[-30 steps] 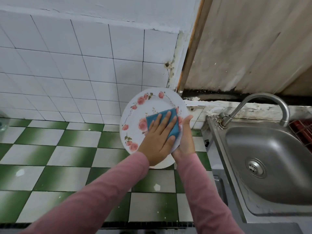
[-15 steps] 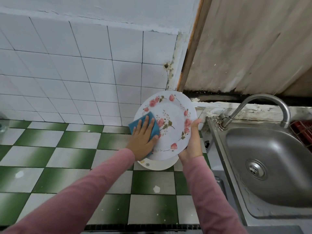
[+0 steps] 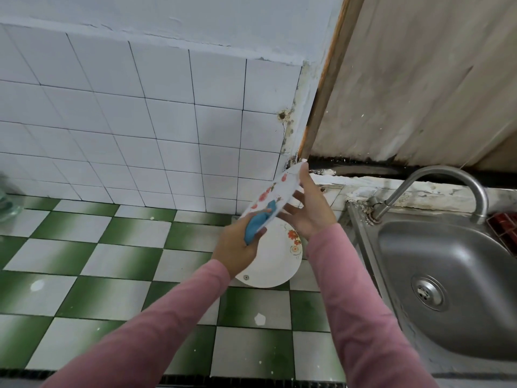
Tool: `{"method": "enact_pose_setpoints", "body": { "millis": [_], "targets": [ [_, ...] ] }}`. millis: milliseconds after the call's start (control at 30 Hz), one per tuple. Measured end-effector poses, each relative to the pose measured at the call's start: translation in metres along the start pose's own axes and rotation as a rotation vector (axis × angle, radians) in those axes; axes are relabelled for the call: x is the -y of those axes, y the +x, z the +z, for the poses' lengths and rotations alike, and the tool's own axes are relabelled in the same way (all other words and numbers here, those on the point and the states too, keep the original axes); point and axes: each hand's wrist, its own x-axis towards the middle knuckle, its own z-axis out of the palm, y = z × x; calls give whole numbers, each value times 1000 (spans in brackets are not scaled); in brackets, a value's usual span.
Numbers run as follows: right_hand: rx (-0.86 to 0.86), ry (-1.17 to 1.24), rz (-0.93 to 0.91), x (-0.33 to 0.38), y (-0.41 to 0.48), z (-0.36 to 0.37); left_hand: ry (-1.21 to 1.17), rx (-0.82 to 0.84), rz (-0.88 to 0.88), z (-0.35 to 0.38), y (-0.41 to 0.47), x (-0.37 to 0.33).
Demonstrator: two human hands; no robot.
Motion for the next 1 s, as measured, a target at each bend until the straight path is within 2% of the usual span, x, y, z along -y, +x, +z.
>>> {"method": "enact_pose_setpoints", "body": {
  "millis": [100, 167, 233, 333, 433, 533, 667, 733, 800, 900, 1000],
  "targets": [
    [-121, -293, -37, -14, -7, -10, -393, -160, -321, -17, 10, -5],
    [-282, -406, -46, -34, -5, -26, -773, -151, -536, -32, 14, -2],
    [-374, -359, 50, -56, -4, -42, -1004, -133, -623, -44, 14, 7],
    [-291, -177, 110, -77, -7, -58, -1140, -124, -663, -52, 9, 18],
    [-182, 104, 60, -81, -9, -62, -1122, -112, -677, -51, 5, 26],
    [-162, 254, 12, -81, -7, -63, -1075, -135, -740, -50, 1, 36],
    [-147, 252, -59, -66, -11, -64, -1071, -186, -797, -53, 0, 42],
    [-163, 235, -104, -53, -14, -64, -1087, -315, -858, -52, 4, 40],
    [-175, 212, -138, -42, -20, -60, -944, -456, -875, -47, 7, 38],
    [-164, 135, -186, -38, -27, -44, -627, -439, -687, -32, 7, 17],
    [-120, -6, -241, -46, -36, -17, -511, -240, -421, -8, 6, -14]
  ]
}}
